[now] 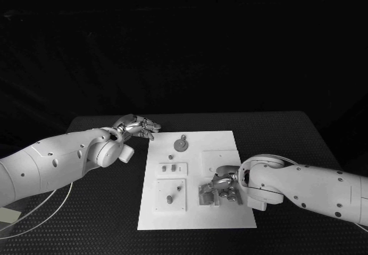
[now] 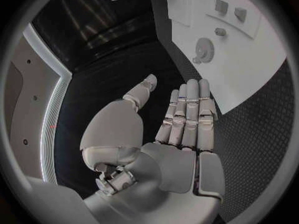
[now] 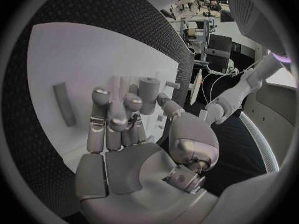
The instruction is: Assemble the parts on the task board
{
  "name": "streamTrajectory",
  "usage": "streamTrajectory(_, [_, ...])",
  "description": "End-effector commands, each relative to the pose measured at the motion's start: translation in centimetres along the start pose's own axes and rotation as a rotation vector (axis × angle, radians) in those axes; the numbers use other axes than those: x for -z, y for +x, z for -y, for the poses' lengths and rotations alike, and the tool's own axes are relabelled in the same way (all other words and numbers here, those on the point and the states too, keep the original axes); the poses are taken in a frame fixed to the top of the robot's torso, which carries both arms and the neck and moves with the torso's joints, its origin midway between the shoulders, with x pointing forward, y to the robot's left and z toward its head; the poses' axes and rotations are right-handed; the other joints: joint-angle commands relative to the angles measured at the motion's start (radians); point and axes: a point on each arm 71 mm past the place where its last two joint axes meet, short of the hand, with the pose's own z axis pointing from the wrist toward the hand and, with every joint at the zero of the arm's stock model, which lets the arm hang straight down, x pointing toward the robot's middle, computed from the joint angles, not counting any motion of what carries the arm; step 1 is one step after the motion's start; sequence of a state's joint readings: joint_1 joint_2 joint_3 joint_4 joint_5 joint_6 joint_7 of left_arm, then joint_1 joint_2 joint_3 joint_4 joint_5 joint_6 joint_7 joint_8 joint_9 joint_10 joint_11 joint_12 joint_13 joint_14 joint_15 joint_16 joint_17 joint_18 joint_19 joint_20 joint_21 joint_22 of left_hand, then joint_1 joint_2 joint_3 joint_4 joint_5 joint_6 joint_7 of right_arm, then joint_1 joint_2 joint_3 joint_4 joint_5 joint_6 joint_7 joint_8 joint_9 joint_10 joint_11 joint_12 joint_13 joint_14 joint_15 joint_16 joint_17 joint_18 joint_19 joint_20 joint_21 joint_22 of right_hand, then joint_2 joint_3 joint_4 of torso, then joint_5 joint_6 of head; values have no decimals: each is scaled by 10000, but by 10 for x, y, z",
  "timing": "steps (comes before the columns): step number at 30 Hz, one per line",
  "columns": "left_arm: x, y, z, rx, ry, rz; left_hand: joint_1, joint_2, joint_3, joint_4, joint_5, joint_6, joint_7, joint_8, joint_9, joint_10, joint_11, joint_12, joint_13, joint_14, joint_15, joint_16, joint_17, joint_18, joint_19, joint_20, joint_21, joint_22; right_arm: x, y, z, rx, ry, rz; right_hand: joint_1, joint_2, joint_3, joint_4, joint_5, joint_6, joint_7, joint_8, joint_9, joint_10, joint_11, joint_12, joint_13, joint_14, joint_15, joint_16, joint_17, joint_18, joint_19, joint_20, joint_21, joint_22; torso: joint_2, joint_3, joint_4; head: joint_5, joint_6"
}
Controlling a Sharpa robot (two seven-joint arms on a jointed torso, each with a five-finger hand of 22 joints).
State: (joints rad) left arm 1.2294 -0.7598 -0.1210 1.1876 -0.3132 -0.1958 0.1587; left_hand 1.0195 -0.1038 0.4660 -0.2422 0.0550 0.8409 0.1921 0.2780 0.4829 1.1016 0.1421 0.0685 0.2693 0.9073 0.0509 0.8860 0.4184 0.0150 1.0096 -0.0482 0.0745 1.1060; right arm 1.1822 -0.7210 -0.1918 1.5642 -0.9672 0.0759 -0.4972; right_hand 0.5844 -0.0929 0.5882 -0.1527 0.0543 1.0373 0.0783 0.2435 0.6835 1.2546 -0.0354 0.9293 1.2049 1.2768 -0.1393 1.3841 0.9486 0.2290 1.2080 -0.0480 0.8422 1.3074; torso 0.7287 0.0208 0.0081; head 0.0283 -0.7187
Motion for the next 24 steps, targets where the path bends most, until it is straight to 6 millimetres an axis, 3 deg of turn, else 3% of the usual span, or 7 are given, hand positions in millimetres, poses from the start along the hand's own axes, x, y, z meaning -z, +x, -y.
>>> streamTrajectory(1, [0,2,2,77,62,-153,-123,0,1,68,6,-56,-19,30,-11,-20,21,9,12,-41,19,-34,13,90,8,15,-43,-15,-2,3,0,42,-51,-115,-4,-159,43,86,-44,-88,3,-27,16,-42,14,-47,15,-65,-10,-72,6,328,-34,-43,-42,168,0,1,2,1,-5])
streamTrajectory(15, [0,2,1,76,59,-143,-131,-4,1,80,6,-59,-18,31,-12,-23,21,9,13,-42,19,-36,16,91,6,16,-43,-15,-2,3,1,11,-38,-82,20,-470,187,330,-44,-177,36,-74,51,-118,46,-87,38,-132,21,-117,8,328,-94,-21,-79,172,-4,-7,3,15,-11])
streamTrajectory(21, [0,1,1,74,44,-136,-132,-5,3,84,6,-61,-18,31,-12,-24,22,9,13,-43,19,-36,17,92,5,15,-43,-15,-1,2,1,97,-56,-3,41,-498,229,394,-43,-182,38,-75,63,-122,49,-89,44,-136,24,-121,10,328,-95,-21,-81,173,-3,-2,1,18,-6])
streamTrajectory(24, [0,2,1,78,34,-157,-131,-5,4,86,6,-61,-18,31,-13,-25,22,9,13,-43,19,-37,18,92,5,15,-43,-15,0,2,1,458,-82,133,260,-477,260,257,-44,-176,38,-65,91,-116,49,-79,60,-126,24,-109,19,328,-83,-26,-56,190,-3,0,0,20,1])
